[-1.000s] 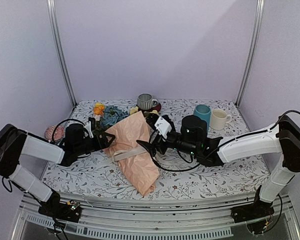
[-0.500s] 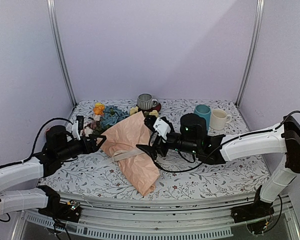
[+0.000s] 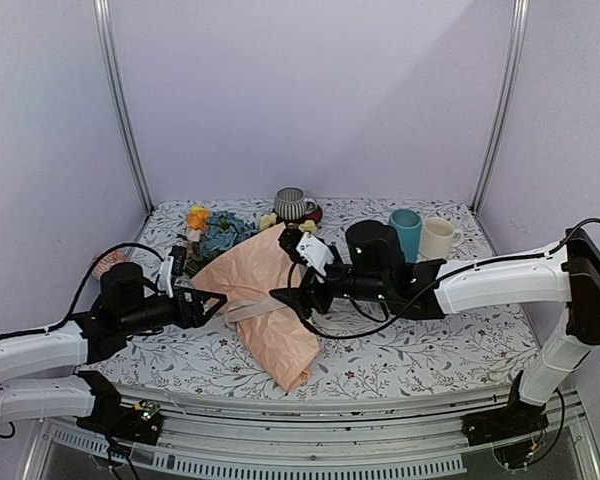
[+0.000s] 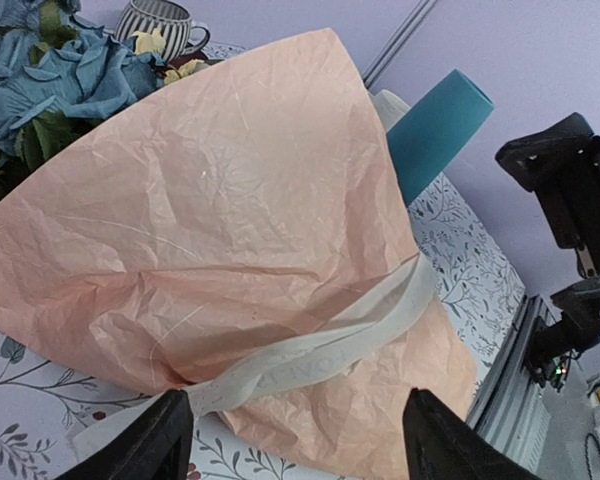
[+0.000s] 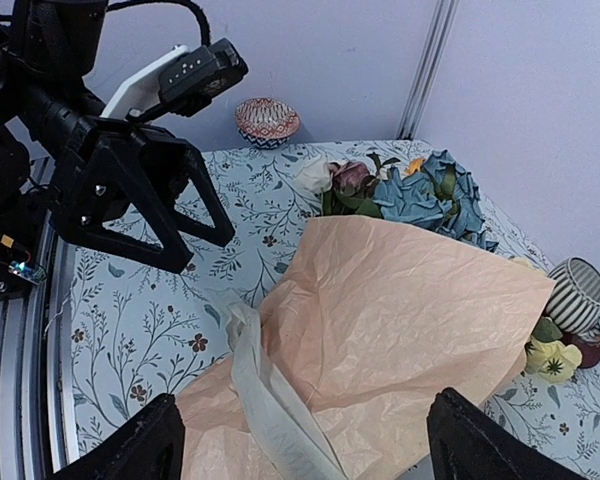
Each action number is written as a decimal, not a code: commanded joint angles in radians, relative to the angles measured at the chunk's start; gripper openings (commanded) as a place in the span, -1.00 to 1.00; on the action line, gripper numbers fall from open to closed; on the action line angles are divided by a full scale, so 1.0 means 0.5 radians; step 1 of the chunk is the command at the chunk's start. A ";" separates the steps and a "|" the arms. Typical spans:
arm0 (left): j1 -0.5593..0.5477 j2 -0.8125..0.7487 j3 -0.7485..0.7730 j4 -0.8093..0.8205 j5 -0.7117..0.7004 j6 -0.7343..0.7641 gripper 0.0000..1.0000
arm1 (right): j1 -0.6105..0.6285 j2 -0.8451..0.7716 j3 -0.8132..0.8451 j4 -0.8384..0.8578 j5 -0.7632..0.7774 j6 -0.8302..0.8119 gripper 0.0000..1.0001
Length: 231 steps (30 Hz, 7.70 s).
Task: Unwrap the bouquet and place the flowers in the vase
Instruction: Untie the half-tied ribbon from the folded wrapping paper.
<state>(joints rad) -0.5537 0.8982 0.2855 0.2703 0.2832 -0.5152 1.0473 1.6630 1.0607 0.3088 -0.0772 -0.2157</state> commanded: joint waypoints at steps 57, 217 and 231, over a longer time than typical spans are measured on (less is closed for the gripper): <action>-0.110 0.355 0.181 -0.077 -0.051 0.150 0.16 | -0.211 -0.035 -0.273 0.135 0.276 0.418 -0.93; -0.205 0.539 0.444 -0.362 -0.363 0.179 -0.20 | 0.050 0.270 0.152 -0.772 -0.040 0.250 -0.34; -0.260 0.528 0.469 -0.317 -0.299 0.173 0.01 | 0.179 -0.016 0.009 -0.856 -0.603 0.140 -0.22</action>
<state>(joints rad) -0.6571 1.1763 0.5003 0.0921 0.1196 -0.4278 1.1320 1.7428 1.0954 -0.1287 -0.3546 -0.1326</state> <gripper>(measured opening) 0.501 0.369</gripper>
